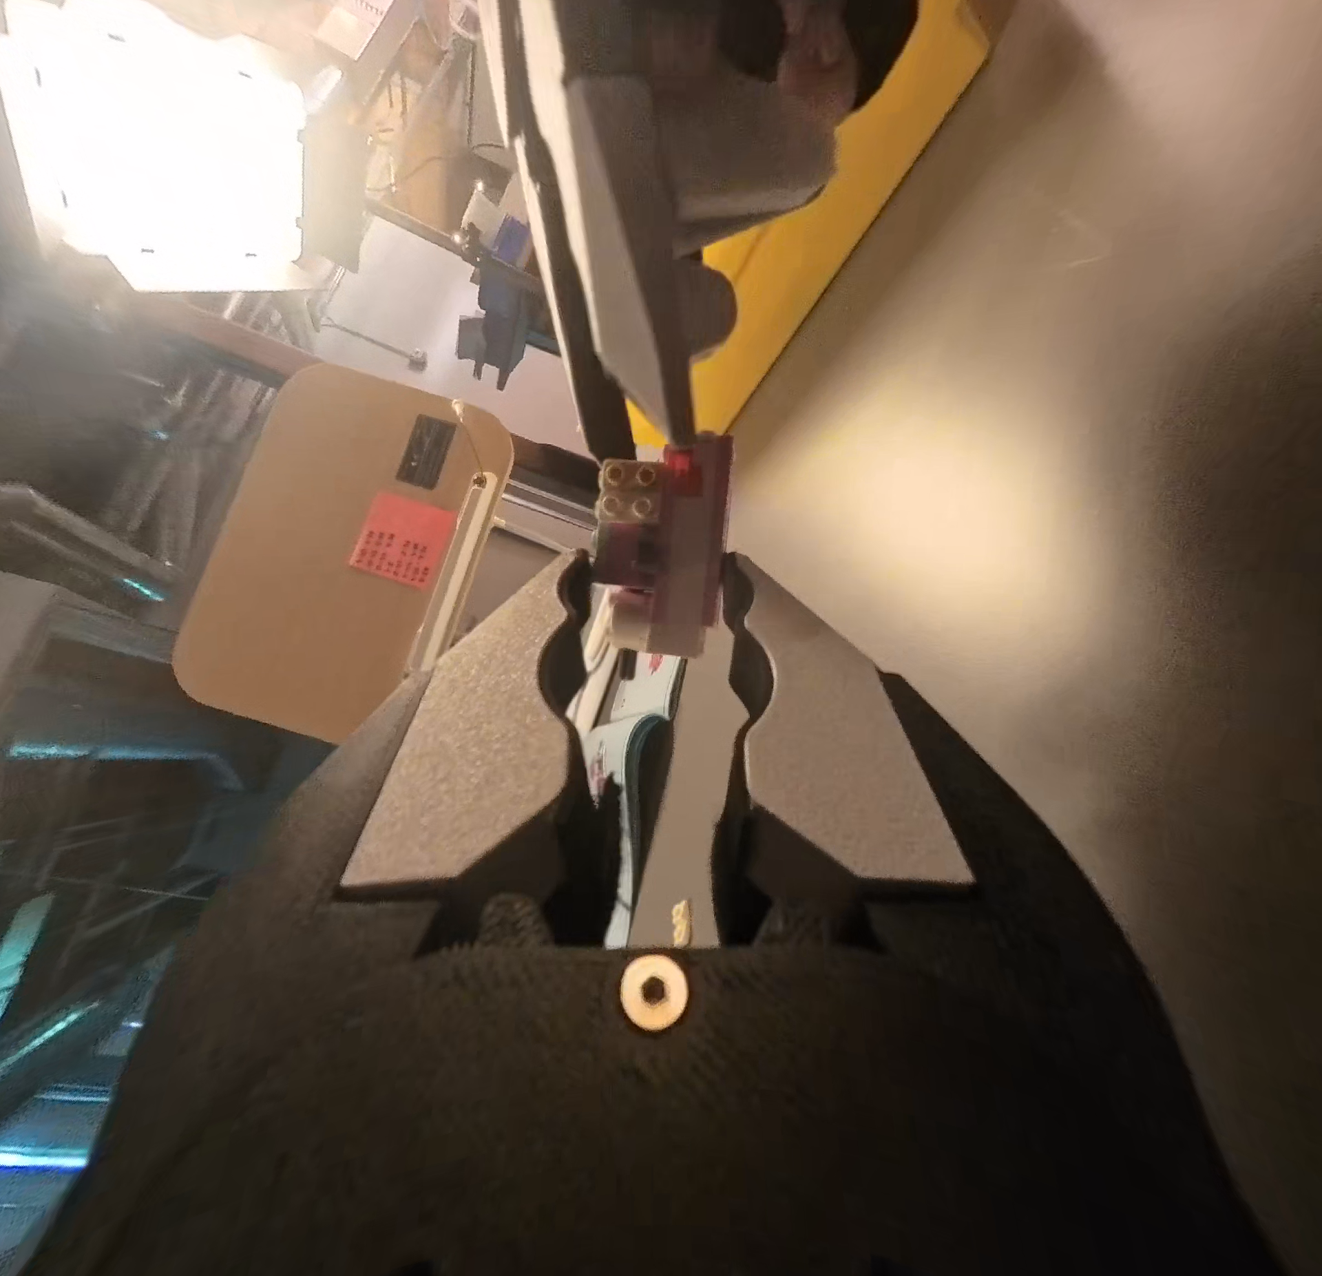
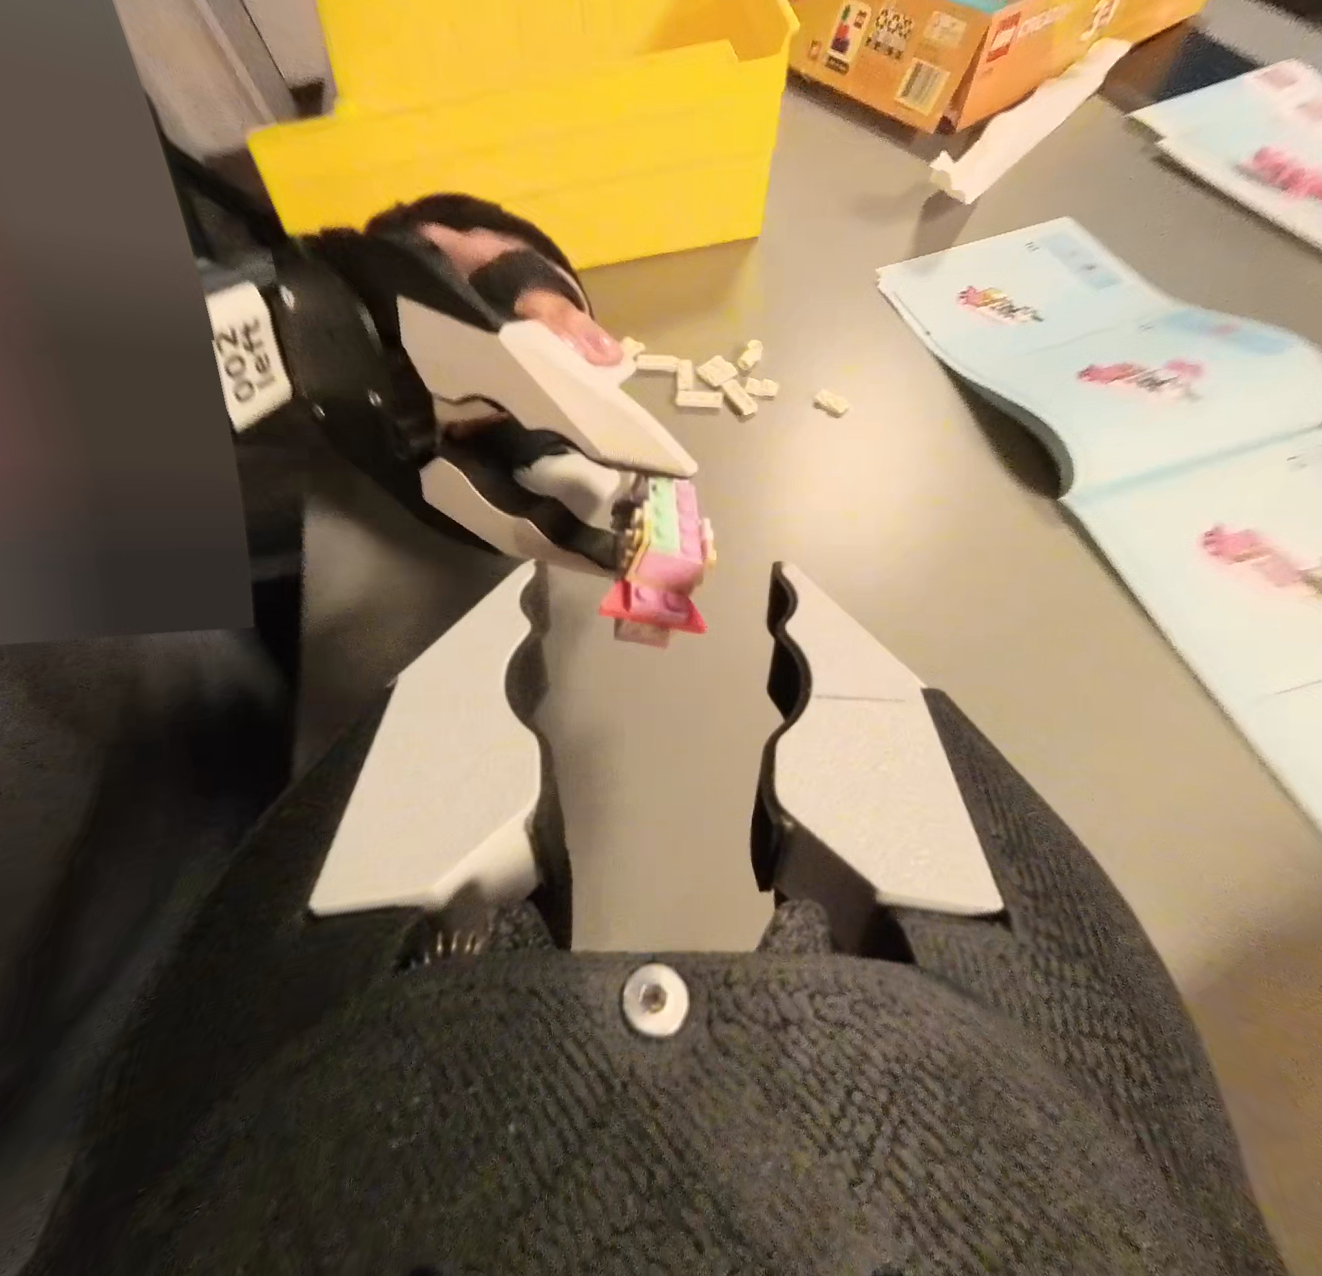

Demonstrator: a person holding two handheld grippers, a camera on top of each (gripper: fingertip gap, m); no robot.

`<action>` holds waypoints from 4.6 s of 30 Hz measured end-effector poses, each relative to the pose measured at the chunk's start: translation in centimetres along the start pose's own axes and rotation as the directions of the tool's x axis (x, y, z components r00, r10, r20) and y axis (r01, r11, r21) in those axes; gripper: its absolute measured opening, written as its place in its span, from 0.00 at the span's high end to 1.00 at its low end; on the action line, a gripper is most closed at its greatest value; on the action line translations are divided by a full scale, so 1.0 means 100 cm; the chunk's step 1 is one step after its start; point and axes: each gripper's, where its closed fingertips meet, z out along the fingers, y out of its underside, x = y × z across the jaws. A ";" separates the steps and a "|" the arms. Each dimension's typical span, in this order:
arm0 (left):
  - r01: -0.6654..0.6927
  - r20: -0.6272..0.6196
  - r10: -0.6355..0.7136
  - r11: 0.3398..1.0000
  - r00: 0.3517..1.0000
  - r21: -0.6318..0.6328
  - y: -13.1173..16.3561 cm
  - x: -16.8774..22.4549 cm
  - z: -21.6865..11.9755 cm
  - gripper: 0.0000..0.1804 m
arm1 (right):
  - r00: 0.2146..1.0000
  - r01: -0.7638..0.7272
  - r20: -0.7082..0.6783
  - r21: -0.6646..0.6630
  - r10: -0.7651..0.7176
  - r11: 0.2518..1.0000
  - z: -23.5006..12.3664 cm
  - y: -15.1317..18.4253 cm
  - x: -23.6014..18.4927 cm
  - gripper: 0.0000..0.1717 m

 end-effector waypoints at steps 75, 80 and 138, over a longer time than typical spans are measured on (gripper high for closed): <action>0.688 0.146 -0.963 0.052 0.227 -0.724 0.191 -0.050 -0.262 0.80 | 0.529 0.485 -0.845 0.232 -0.071 0.843 -0.049 -0.016 0.095 0.84; 0.477 -0.001 -0.961 0.138 0.276 -0.868 0.194 -0.007 -0.254 0.73 | 0.542 0.473 -0.838 0.243 -0.063 0.847 -0.048 -0.015 0.095 0.84; 0.606 0.514 -0.848 -0.344 0.128 -0.717 0.213 -0.017 -0.305 0.87 | 0.641 0.733 -0.570 0.256 -0.514 0.630 0.046 -0.117 -0.037 0.80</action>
